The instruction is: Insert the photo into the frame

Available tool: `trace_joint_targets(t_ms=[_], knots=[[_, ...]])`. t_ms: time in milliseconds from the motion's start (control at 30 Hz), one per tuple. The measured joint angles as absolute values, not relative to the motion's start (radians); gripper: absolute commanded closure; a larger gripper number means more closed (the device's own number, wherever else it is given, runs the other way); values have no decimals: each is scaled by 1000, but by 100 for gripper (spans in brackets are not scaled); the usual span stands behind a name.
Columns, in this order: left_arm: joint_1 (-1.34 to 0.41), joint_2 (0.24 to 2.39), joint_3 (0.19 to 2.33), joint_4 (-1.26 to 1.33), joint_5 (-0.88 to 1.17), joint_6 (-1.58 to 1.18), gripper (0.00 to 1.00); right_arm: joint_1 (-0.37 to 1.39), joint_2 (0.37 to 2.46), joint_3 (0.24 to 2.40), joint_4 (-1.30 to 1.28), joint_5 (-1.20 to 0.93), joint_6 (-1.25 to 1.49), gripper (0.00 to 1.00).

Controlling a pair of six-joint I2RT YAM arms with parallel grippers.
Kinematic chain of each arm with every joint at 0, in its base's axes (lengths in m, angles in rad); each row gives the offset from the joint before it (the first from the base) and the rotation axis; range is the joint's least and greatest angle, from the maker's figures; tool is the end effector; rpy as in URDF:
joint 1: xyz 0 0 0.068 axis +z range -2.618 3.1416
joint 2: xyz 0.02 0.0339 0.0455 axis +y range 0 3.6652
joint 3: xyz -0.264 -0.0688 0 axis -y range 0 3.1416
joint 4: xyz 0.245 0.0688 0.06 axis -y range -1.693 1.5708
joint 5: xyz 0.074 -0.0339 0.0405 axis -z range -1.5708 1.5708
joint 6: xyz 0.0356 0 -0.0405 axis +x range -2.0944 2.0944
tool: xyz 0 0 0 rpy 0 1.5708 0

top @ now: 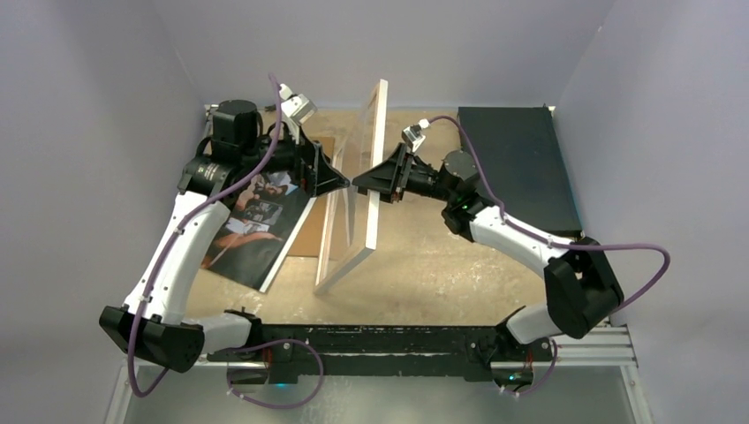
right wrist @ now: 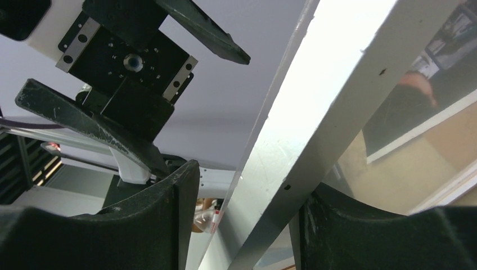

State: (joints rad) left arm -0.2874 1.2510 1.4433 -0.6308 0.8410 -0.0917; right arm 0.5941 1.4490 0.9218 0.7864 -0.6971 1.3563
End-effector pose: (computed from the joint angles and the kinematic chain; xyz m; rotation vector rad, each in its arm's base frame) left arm 0.2366 -0.0976 0.4283 0.7362 1.8717 -1.0813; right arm 0.2588 0.2024 0.3301 -0.1040 1.7266 2.0017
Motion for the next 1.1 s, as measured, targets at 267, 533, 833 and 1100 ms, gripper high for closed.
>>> trace_joint_targets(t_ms=[267,533,833,1100], knots=[[-351,1239,1441,-686,783,-94,0,617,1503,966,798,-690,1368,50],[-487,1239,1461,-765,576,-56,0,636,1548,1033,780,-689,1366,50],[-521,1223,1510,-812,397,22,4,641,1563,1061,759,-684,1359,50],[-520,1192,1510,-847,360,56,4,644,1564,1062,753,-683,1350,51]])
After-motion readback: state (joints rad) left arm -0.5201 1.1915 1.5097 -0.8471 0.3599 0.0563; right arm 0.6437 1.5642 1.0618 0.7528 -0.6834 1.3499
